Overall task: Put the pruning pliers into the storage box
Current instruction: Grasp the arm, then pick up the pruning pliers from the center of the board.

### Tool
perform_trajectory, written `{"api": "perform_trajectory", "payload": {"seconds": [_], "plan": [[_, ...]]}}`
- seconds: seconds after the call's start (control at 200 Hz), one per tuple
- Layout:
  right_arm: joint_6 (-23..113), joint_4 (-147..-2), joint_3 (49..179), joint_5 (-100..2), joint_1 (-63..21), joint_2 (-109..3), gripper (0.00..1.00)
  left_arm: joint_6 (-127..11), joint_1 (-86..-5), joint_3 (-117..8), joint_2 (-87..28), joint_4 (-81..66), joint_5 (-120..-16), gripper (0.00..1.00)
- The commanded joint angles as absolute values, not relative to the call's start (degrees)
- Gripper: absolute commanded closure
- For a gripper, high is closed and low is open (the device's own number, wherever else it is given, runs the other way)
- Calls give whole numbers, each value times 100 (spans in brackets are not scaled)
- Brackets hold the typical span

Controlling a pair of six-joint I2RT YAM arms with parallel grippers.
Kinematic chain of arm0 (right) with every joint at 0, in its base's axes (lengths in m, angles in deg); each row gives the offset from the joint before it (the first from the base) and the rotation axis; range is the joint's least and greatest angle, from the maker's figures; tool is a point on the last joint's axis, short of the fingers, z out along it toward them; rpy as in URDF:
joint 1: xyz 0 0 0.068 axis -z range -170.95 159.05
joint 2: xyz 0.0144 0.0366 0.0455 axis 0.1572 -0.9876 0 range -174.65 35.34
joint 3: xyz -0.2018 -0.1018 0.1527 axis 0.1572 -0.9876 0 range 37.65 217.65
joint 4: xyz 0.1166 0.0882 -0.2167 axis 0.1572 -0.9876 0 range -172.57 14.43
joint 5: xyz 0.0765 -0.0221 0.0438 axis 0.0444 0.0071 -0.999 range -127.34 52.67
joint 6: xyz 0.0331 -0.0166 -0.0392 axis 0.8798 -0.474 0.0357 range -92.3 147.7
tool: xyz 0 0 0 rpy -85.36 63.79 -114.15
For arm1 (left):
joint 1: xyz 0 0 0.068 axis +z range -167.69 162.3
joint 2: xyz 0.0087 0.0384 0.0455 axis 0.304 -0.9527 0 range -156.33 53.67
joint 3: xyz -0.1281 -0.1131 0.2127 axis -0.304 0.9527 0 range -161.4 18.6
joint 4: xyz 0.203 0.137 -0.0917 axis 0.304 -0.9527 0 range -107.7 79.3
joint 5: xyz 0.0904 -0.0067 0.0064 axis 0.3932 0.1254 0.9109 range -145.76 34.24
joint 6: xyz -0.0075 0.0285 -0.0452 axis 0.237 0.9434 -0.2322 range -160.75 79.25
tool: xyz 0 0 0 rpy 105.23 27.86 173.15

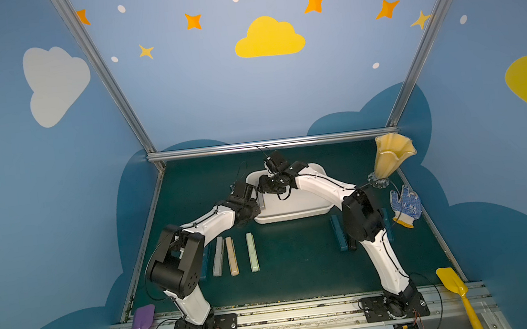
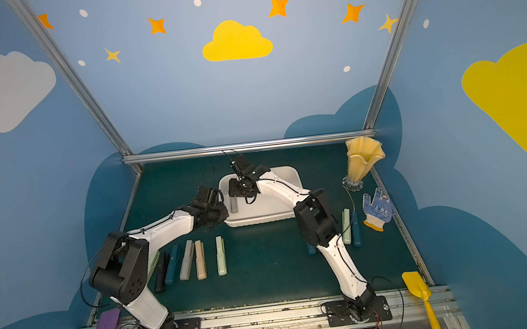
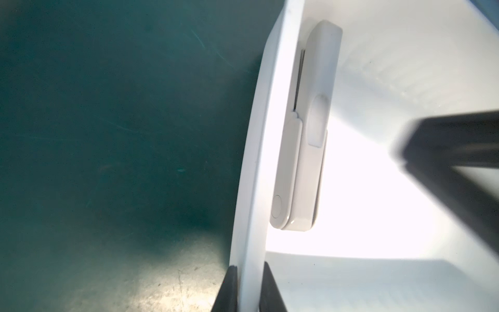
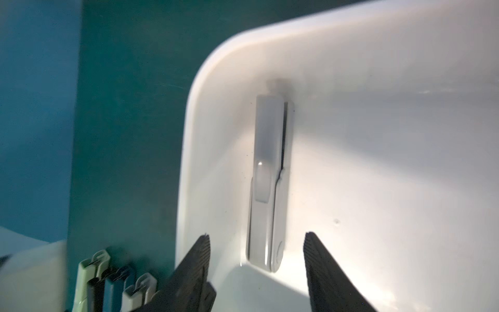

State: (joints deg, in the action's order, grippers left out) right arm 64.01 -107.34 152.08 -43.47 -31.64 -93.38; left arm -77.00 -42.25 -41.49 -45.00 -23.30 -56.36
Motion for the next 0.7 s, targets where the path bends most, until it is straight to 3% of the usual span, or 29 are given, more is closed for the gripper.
{"api": "perform_trajectory", "payload": {"seconds": [0.0, 0.345, 0.526, 0.691], "plan": [[6126, -10750, 14791, -4172, -3091, -8634, 46, -7635, -4252, -4121, -4450, -2272, -5520, 85], [5653, -11247, 12040, -3646, -2870, -5908, 45, -7626, -4239, -4156, -4492, -2187, -5516, 85], [5987, -11717, 10049, -3121, -2778, -4156, 43, -7561, -4239, -4176, -4462, -2186, -5502, 85], [6424, -12084, 9002, -2864, -2787, -3253, 41, -7424, -4240, -4264, -4514, -2335, -5454, 86]]}}
